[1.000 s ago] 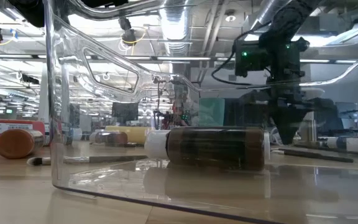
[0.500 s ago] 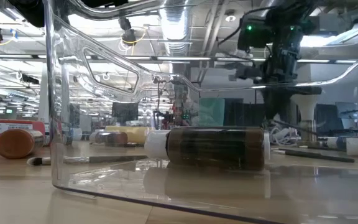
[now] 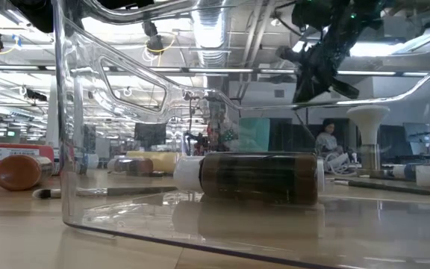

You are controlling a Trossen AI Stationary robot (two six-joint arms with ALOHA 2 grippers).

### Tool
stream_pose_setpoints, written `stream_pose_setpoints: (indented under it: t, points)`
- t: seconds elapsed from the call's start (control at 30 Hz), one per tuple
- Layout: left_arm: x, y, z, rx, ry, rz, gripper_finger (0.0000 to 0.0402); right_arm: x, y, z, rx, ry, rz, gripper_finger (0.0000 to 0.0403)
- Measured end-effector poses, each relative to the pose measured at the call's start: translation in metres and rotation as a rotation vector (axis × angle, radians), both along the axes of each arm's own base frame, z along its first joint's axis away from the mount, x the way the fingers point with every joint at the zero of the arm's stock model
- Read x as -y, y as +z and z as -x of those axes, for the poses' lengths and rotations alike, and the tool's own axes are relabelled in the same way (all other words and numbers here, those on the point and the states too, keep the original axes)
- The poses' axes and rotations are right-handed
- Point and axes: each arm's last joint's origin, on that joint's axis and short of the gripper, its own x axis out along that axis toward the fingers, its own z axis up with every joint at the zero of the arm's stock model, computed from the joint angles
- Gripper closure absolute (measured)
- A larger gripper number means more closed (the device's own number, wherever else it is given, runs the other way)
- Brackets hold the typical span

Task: Pick & Place Paint Supplies
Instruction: Put the gold paint brush into the green cup

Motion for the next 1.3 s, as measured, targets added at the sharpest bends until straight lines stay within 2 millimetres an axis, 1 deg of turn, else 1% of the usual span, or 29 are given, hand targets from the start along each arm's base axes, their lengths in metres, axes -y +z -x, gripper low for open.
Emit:
stream_pose_setpoints:
  t: [0.23,0.4,0.63,0.8,0.97,1.07,1.13,1.2,1.3]
  points:
    - [0.000,0.000,0.000,-0.002,0.000,0.000,0.0400,0.011,0.015,-0.003,0.077,0.037,0.094,0.0403]
    - [0.000,-0.001,-0.001,-0.011,0.000,0.002,0.0400,0.022,0.040,-0.006,0.109,0.065,0.178,0.0403]
    - [0.000,-0.003,-0.001,-0.034,0.001,0.008,0.0400,0.036,0.083,-0.007,0.162,0.074,0.335,0.0403]
    - [-0.001,-0.003,-0.002,-0.037,0.011,0.013,0.0400,0.043,0.101,-0.007,0.165,0.084,0.460,0.0403]
    - [-0.001,-0.004,-0.002,-0.043,0.020,0.019,0.0400,0.048,0.107,-0.009,0.175,0.092,0.545,0.0403]
    - [-0.001,-0.004,-0.002,-0.043,0.021,0.020,0.0400,0.050,0.107,-0.009,0.134,0.086,0.598,0.0403]
    - [-0.001,-0.004,-0.002,-0.045,0.022,0.023,0.0400,0.052,0.104,-0.012,0.115,0.077,0.634,0.0403]
    - [0.000,-0.005,-0.002,-0.049,0.017,0.024,0.0400,0.054,0.095,-0.013,0.083,0.087,0.632,0.0403]
    - [0.000,-0.005,-0.002,-0.050,0.015,0.025,0.0400,0.056,0.087,-0.020,0.125,0.085,0.659,0.0403]
